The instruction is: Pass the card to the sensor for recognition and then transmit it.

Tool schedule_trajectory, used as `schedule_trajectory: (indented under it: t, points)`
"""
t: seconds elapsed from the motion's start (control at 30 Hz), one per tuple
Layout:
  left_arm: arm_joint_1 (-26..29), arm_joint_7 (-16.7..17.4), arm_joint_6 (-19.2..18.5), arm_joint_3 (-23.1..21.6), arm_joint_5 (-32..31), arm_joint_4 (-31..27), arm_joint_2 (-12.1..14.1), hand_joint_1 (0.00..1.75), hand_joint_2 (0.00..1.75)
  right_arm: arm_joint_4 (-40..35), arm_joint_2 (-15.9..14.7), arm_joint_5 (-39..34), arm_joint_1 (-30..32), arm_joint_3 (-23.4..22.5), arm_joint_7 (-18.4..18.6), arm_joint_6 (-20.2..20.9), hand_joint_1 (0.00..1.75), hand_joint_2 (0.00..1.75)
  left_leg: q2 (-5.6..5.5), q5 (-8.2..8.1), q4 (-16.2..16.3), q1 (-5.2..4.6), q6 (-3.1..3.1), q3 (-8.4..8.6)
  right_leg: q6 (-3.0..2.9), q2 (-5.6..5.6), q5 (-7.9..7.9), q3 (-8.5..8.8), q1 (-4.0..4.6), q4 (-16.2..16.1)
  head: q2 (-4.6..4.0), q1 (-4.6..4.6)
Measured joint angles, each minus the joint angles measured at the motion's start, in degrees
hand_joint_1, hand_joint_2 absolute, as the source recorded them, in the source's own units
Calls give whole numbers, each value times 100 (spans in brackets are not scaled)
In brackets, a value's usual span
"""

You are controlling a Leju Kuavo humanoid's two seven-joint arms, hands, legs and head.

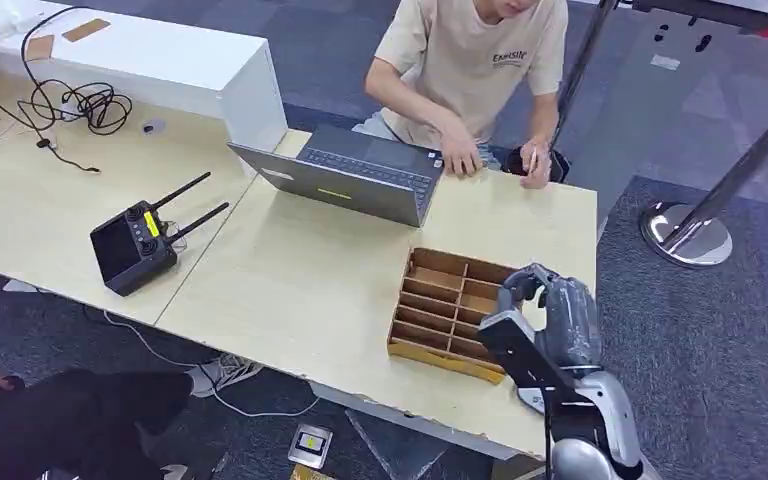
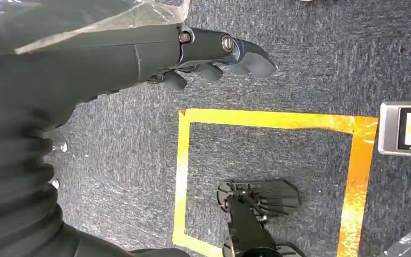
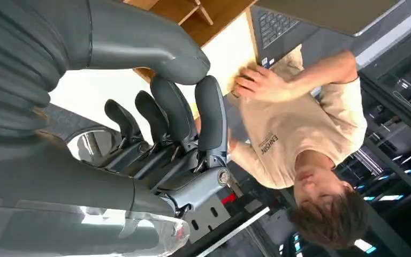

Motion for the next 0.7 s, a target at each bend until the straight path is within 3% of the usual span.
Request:
schedule_trajectory:
  t: [0.4, 0.53, 0.67, 0.7]
  points:
    - [-1, 2, -9, 0, -18, 0, 0, 0, 175, 77, -9, 131, -1, 11, 64, 15, 134, 175, 0, 0, 0, 0, 0, 0, 0, 0, 0, 1, 0, 0, 0, 2]
    - [-1, 17, -15, 0, -28, 0, 0, 0, 175, 159, -28, 417, -2, 37, 218, 63, 150, 175, 0, 0, 0, 0, 0, 0, 0, 0, 0, 0, 0, 0, 0, 0]
    - [-3, 22, -18, 0, -57, 0, 0, 0, 175, 230, -50, 481, -2, 79, 251, 112, 143, 175, 0, 0, 0, 0, 0, 0, 0, 0, 0, 0, 0, 0, 0, 2]
    - [-9, 48, -22, -2, -70, 0, 0, 0, 175, 256, -52, 481, -2, 94, 258, 122, 134, 175, 0, 0, 0, 0, 0, 0, 0, 0, 0, 0, 0, 0, 0, 2]
